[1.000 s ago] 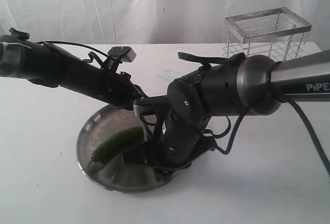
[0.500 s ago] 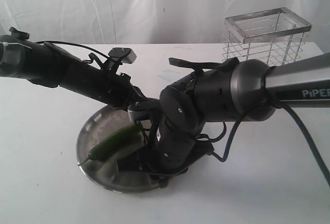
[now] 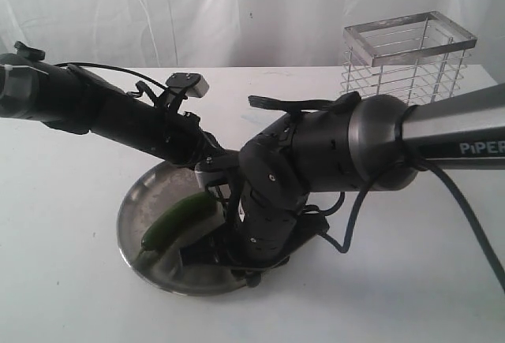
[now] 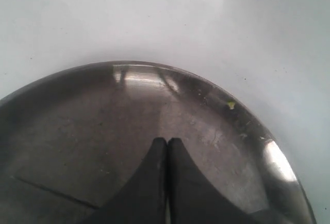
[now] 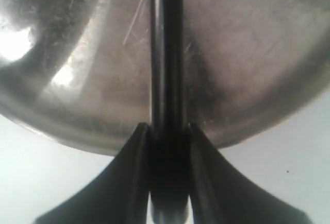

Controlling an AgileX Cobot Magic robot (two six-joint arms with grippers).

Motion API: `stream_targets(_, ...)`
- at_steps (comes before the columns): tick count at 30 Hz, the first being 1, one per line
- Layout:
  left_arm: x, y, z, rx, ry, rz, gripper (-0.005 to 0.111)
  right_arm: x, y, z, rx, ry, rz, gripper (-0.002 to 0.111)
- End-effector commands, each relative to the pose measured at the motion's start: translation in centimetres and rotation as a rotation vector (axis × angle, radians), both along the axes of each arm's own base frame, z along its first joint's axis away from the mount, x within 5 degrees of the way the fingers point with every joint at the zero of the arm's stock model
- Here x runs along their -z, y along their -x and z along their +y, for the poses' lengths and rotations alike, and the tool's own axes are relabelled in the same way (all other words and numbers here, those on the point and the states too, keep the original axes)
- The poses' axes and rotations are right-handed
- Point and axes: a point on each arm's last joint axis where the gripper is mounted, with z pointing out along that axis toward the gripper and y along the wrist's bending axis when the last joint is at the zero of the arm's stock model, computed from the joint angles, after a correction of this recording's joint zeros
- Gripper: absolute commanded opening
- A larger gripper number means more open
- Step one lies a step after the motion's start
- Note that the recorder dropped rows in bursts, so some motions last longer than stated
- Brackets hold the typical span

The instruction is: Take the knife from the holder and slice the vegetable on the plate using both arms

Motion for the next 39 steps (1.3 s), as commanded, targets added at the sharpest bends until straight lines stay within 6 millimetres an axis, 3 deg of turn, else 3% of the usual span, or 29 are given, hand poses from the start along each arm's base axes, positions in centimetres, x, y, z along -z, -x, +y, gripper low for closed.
stream_targets(1,-0.1,0.0,0.0,0.008,0.013,0.007,0.0,0.1,0.6,0.4,-0.032,0.009,-0.01,0.0)
stream_targets(15,0.0,0.1,0.1,0.027,-0.011,0.001,0.0,0.1,0.8,0.2,-0.034,0.042,0.006,0.0)
stream_targets(28,2.1,0.4,1.3,-0.071,-0.123,0.005,0.0,0.1,0.8,0.2,-0.037,0.04,0.003,0.0)
stream_targets(39,2.3,0.4,1.4,-0.062,-0.139,0.0,0.0,0.1,0.8,0.2,-0.037,0.04,0.003,0.0)
